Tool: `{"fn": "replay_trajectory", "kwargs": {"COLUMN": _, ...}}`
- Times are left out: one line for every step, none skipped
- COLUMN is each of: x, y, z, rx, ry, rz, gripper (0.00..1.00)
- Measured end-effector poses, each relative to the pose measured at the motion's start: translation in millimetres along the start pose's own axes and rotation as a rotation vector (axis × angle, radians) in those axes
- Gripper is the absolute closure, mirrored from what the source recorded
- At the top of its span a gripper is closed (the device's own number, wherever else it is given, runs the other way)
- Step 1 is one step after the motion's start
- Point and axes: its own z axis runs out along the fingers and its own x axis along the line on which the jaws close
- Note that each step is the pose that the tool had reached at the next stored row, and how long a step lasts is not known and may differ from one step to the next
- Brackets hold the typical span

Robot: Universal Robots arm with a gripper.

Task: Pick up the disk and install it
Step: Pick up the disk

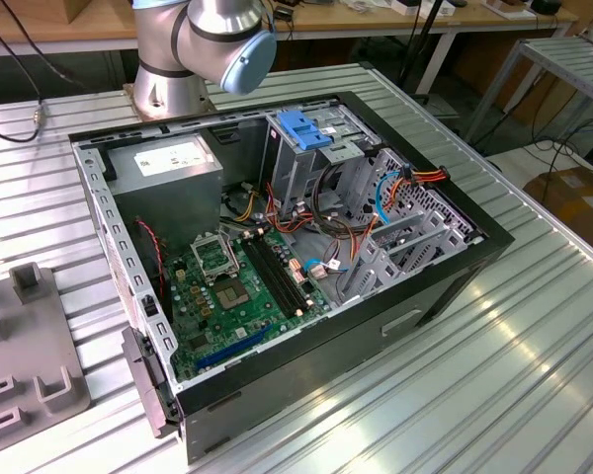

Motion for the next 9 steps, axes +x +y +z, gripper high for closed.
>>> {"fn": "replay_trajectory", "kwargs": {"x": 0.0, "y": 0.0, "z": -1.3, "rx": -0.0002, "ry": 0.0000, "rz": 0.000, "gripper": 0.63}}
{"fn": "replay_trajectory", "kwargs": {"x": -0.1, "y": 0.0, "z": -2.4, "rx": -0.0004, "ry": 0.0000, "rz": 0.000, "gripper": 0.63}}
{"fn": "replay_trajectory", "kwargs": {"x": -0.1, "y": 0.1, "z": -3.6, "rx": -0.0004, "ry": -0.0002, "rz": 0.000, "gripper": 0.63}}
{"fn": "replay_trajectory", "kwargs": {"x": -0.1, "y": 0.1, "z": -4.6, "rx": -0.0005, "ry": -0.0002, "rz": 0.000, "gripper": 0.63}}
{"fn": "replay_trajectory", "kwargs": {"x": -0.2, "y": 0.1, "z": -6.3, "rx": -0.0007, "ry": -0.0003, "rz": 0.000, "gripper": 0.63}}
{"fn": "replay_trajectory", "kwargs": {"x": -0.2, "y": 0.1, "z": -7.4, "rx": -0.0006, "ry": -0.0005, "rz": 0.000, "gripper": 0.63}}
{"fn": "replay_trajectory", "kwargs": {"x": -0.2, "y": 0.1, "z": -9.4, "rx": -0.0009, "ry": -0.0006, "rz": 0.000, "gripper": 0.63}}
{"fn": "replay_trajectory", "kwargs": {"x": -0.3, "y": 0.2, "z": -11.5, "rx": -0.0011, "ry": -0.0007, "rz": 0.000, "gripper": 0.63}}
{"fn": "replay_trajectory", "kwargs": {"x": -0.3, "y": 0.2, "z": -13.8, "rx": -0.0013, "ry": -0.0008, "rz": 0.000, "gripper": 0.63}}
